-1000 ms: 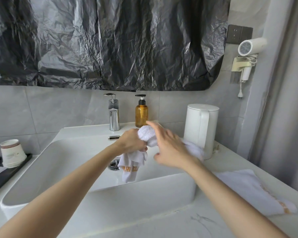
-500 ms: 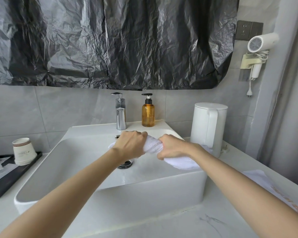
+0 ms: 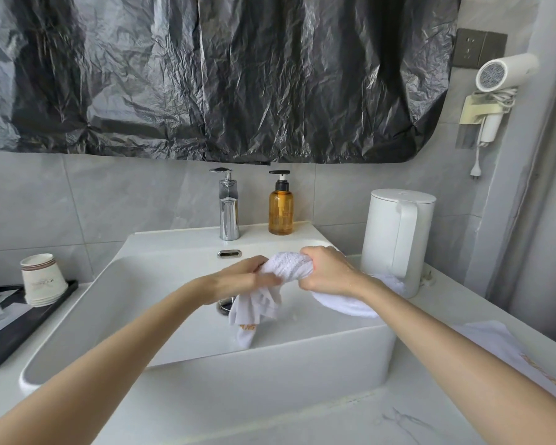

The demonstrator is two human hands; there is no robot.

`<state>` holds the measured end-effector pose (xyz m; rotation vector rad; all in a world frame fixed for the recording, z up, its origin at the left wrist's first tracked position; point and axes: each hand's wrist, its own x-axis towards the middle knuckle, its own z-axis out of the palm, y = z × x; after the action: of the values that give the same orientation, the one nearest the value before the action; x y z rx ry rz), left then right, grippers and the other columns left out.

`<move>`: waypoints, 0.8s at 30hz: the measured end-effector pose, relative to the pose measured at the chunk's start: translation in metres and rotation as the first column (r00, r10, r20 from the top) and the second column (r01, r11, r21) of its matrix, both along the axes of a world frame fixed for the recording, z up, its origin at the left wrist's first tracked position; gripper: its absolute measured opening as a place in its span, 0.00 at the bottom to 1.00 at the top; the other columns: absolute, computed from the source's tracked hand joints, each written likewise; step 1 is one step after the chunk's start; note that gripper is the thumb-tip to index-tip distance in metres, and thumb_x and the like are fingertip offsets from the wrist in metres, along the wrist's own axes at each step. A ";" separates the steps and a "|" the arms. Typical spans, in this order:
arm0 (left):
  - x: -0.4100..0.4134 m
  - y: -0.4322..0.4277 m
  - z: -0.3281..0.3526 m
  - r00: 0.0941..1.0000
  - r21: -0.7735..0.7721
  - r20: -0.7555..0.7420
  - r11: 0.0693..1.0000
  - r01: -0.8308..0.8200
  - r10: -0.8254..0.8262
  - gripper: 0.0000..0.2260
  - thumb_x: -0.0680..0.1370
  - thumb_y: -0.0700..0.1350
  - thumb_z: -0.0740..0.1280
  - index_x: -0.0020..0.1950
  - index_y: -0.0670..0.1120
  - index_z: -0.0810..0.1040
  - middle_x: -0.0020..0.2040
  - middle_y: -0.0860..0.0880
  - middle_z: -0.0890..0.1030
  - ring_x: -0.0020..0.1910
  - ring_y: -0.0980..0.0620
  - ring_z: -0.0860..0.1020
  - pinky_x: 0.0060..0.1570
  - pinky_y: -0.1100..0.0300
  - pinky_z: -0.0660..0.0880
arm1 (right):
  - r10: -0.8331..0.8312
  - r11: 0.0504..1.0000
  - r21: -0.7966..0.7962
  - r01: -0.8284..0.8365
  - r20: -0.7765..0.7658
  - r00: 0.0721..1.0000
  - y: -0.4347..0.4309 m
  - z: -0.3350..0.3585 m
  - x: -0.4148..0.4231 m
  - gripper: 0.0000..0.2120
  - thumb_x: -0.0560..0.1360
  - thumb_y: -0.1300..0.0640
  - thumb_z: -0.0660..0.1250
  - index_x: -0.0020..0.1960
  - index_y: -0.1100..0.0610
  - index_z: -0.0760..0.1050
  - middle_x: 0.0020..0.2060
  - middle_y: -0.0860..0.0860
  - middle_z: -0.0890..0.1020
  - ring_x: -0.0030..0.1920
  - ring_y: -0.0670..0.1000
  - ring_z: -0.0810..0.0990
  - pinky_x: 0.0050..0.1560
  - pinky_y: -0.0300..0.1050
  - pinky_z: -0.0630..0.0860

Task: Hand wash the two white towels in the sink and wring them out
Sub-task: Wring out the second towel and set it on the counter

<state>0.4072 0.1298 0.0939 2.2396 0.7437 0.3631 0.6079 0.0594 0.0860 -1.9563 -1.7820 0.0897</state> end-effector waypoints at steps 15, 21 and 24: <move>0.009 0.015 -0.009 0.996 -0.009 -0.083 0.999 -0.033 0.032 0.14 0.68 0.53 0.77 0.49 0.49 0.80 0.45 0.51 0.84 0.47 0.50 0.83 0.52 0.56 0.78 | 0.042 0.999 0.022 -0.044 0.098 0.994 0.003 -0.004 0.005 0.19 0.60 0.50 0.73 0.28 0.55 0.63 0.24 0.49 0.67 0.31 0.51 0.65 0.30 0.46 0.63; 0.009 0.006 -0.023 0.951 0.671 -0.150 0.735 -0.103 0.270 0.13 0.72 0.61 0.69 0.49 0.55 0.73 0.47 0.53 0.81 0.48 0.47 0.78 0.41 0.56 0.69 | 0.026 0.949 -0.307 -0.068 -0.142 0.990 0.003 -0.003 0.000 0.15 0.60 0.55 0.73 0.32 0.54 0.65 0.27 0.47 0.68 0.30 0.51 0.66 0.32 0.44 0.61; 0.011 0.004 -0.029 0.959 0.799 -0.115 0.597 -0.066 0.260 0.14 0.76 0.60 0.65 0.55 0.53 0.74 0.51 0.53 0.81 0.50 0.45 0.78 0.41 0.57 0.67 | -0.003 0.898 -0.429 -0.096 -0.224 0.975 -0.001 -0.001 -0.001 0.15 0.63 0.57 0.73 0.33 0.54 0.66 0.26 0.47 0.70 0.29 0.51 0.69 0.30 0.41 0.62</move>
<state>0.4178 0.1336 0.0653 3.1077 1.0603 0.6395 0.6070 0.0580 0.0846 -2.0981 -1.7694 0.7571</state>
